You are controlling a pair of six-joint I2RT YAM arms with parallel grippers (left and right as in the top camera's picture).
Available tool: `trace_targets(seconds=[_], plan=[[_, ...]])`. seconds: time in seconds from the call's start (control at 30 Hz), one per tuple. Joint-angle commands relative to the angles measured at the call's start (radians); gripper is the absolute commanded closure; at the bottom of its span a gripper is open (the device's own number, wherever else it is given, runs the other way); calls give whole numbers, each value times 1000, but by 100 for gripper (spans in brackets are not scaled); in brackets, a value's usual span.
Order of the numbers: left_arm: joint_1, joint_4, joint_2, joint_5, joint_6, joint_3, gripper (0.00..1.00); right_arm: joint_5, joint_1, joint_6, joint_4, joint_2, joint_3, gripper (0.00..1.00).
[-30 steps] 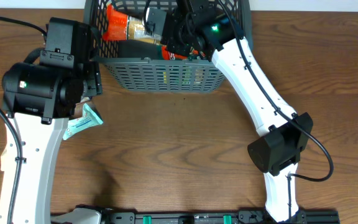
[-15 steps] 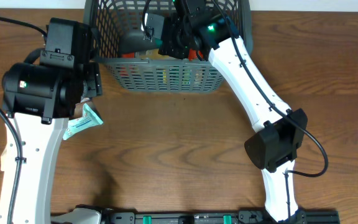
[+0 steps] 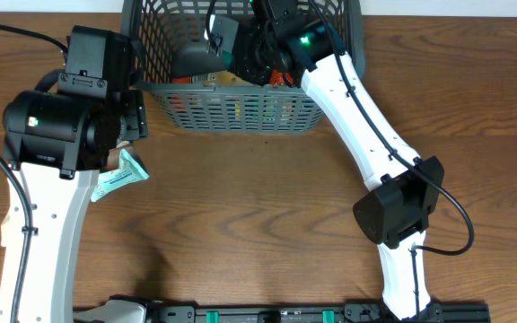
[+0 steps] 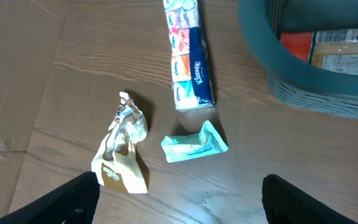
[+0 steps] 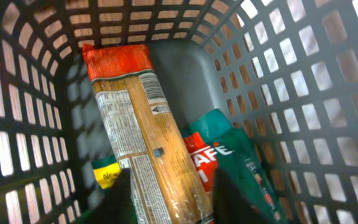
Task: Pack container
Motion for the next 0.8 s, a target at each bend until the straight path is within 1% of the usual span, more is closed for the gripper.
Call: trace_targets(seconds=[0.0, 0.03, 0.1, 0.13, 0.17, 0.2, 0.23, 0.3, 0.4, 0.47, 0.53, 0.63, 0.77], plan=[[5, -3, -5, 3, -16, 3, 16, -12, 0, 127, 0, -50, 26, 83], [5, -3, -5, 3, -16, 3, 16, -11, -2, 163, 0, -56, 32, 83], [5, -3, -5, 3, -16, 3, 16, -9, -6, 254, 1, -66, 48, 78], [5, -3, -5, 3, -16, 3, 16, -9, -8, 306, 0, -72, 59, 73], [5, -3, -5, 3, -16, 3, 16, -9, -9, 343, -1, -77, 69, 65], [5, -3, -5, 3, -16, 3, 16, -11, -9, 386, -2, -84, 78, 61], [5, -3, -5, 3, -16, 3, 16, -13, -9, 415, -4, -90, 84, 61], [5, -3, -5, 3, -16, 3, 16, -13, -7, 489, -5, -111, 90, 65], [5, -3, -5, 3, -16, 3, 16, -12, -6, 640, -5, -135, 91, 76], [5, -3, -5, 3, -16, 3, 16, -8, -8, 742, -10, -147, 91, 90], [5, -4, -5, 3, -16, 3, 16, -9, -8, 817, -22, -155, 91, 97], [5, -4, -5, 3, -16, 3, 16, -9, -6, 889, -56, -158, 91, 98], [5, -4, -5, 3, -16, 3, 16, 17, 3, 925, -117, -158, 91, 99]])
